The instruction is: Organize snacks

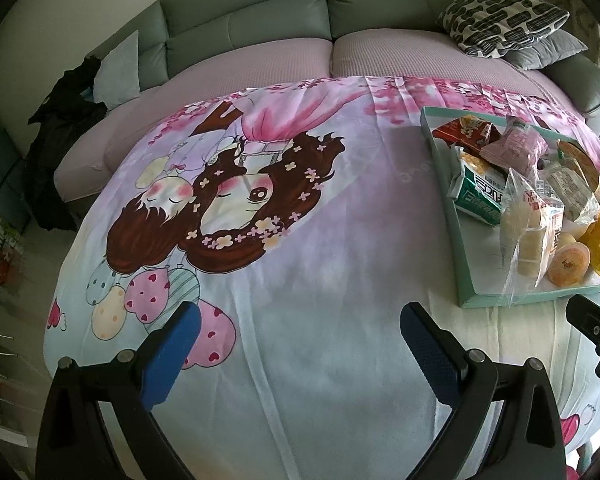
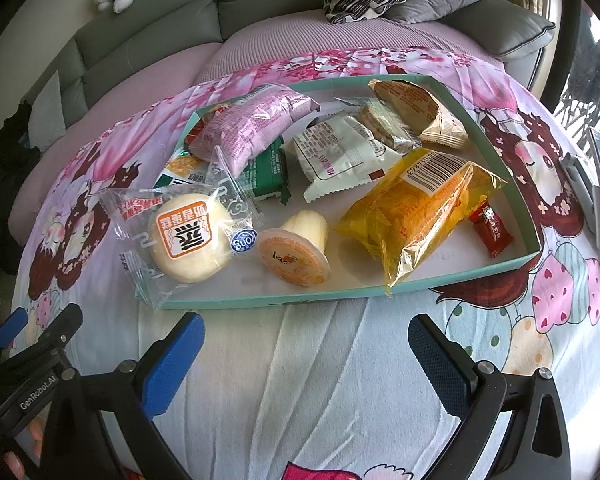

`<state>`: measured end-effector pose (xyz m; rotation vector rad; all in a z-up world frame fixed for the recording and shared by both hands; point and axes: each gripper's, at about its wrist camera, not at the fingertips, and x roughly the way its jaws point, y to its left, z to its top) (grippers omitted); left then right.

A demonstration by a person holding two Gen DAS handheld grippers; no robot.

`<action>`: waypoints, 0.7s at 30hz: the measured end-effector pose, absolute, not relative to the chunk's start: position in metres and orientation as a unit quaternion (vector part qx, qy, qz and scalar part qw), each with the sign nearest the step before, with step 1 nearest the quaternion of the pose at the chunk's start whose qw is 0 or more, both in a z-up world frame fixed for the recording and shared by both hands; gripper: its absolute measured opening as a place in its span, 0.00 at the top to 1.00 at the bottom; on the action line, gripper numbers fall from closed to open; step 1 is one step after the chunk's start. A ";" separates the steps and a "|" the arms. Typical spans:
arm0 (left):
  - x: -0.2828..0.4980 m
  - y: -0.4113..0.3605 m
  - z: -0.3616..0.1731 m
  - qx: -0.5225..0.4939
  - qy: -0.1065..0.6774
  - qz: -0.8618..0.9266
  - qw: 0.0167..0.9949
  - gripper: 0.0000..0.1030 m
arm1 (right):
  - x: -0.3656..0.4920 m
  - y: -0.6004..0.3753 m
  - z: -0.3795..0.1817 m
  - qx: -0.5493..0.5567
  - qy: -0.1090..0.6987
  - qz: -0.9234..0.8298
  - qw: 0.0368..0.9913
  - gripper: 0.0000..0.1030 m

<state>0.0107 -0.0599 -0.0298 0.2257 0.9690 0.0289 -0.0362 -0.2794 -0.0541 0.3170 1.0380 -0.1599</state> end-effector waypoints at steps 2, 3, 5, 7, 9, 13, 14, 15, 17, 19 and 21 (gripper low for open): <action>0.011 -0.060 -0.030 0.107 0.466 0.013 0.878 0.03 | -0.036 -0.280 -0.054 0.151 0.493 -0.076 0.853 0.00; 0.010 -0.060 -0.030 0.107 0.466 0.012 0.878 0.03 | -0.036 -0.279 -0.054 0.151 0.493 -0.076 0.853 0.00; 0.010 -0.060 -0.030 0.106 0.466 0.010 0.878 0.03 | -0.036 -0.279 -0.054 0.151 0.493 -0.077 0.853 0.00; 0.010 -0.060 -0.029 0.105 0.466 0.010 0.878 0.03 | -0.036 -0.279 -0.054 0.151 0.493 -0.076 0.853 0.00; 0.010 -0.060 -0.029 0.105 0.466 0.010 0.878 0.03 | -0.036 -0.279 -0.054 0.151 0.493 -0.076 0.853 0.00; 0.010 -0.059 -0.029 0.105 0.466 0.010 0.879 0.03 | -0.036 -0.280 -0.054 0.151 0.494 -0.076 0.853 0.00; 0.010 -0.059 -0.029 0.104 0.466 0.009 0.879 0.03 | -0.036 -0.280 -0.054 0.151 0.494 -0.076 0.853 0.00; 0.010 -0.059 -0.029 0.103 0.466 0.008 0.879 0.03 | -0.036 -0.280 -0.054 0.151 0.494 -0.076 0.853 0.00; 0.010 -0.059 -0.028 0.101 0.467 0.008 0.878 0.03 | -0.036 -0.280 -0.054 0.150 0.493 -0.076 0.853 0.00; 0.010 -0.058 -0.028 0.100 0.469 0.007 0.877 0.03 | -0.036 -0.280 -0.054 0.150 0.494 -0.077 0.853 0.00; 0.011 -0.057 -0.029 0.096 0.473 0.007 0.876 0.03 | -0.036 -0.279 -0.054 0.151 0.494 -0.076 0.853 0.00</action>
